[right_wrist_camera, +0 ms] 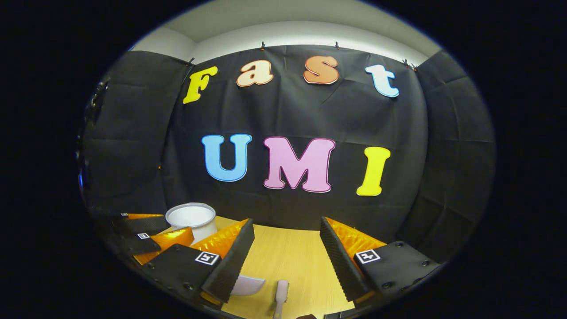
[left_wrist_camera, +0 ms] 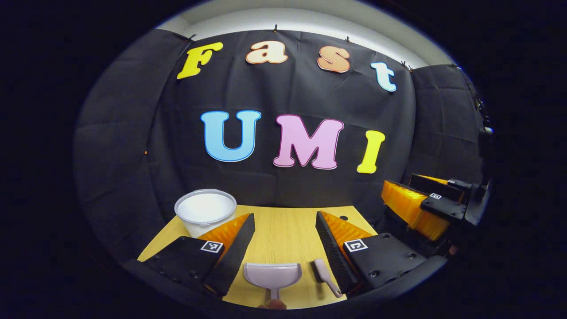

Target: Pick up the small broom and dustpan from the desktop, sweep the trash into the dustpan with the broom, and then empty the trash into the garbage bin.

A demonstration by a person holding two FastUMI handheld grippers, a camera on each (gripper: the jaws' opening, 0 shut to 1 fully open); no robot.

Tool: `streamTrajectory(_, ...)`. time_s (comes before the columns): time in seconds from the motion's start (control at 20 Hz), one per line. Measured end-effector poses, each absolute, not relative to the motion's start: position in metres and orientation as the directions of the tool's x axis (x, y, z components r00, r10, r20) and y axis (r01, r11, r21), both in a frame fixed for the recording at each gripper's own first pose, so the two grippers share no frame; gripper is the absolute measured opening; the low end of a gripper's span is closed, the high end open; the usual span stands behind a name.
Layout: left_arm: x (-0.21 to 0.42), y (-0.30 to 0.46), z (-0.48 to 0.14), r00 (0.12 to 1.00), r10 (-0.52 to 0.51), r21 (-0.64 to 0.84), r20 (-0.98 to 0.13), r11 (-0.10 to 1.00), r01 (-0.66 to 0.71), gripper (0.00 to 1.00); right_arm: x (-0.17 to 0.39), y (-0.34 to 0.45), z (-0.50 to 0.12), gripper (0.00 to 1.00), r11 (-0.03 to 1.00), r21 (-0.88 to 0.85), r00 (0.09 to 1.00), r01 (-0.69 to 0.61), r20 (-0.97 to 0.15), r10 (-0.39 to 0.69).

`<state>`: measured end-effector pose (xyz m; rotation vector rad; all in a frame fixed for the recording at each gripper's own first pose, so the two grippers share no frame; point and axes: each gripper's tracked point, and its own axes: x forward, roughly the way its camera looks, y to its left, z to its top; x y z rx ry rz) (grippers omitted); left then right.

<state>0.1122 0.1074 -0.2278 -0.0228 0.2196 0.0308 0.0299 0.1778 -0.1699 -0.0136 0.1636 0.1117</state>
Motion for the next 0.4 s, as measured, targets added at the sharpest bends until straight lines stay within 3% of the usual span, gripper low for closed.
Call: streamTrajectory(0.4,0.1,0.112,-0.187,0.993,0.08,0.049,-0.086,0.996,-0.076,0.8,0.01,0.167,-0.154,0.95,0.995,-0.033,0.991,-0.09,-0.1,0.087)
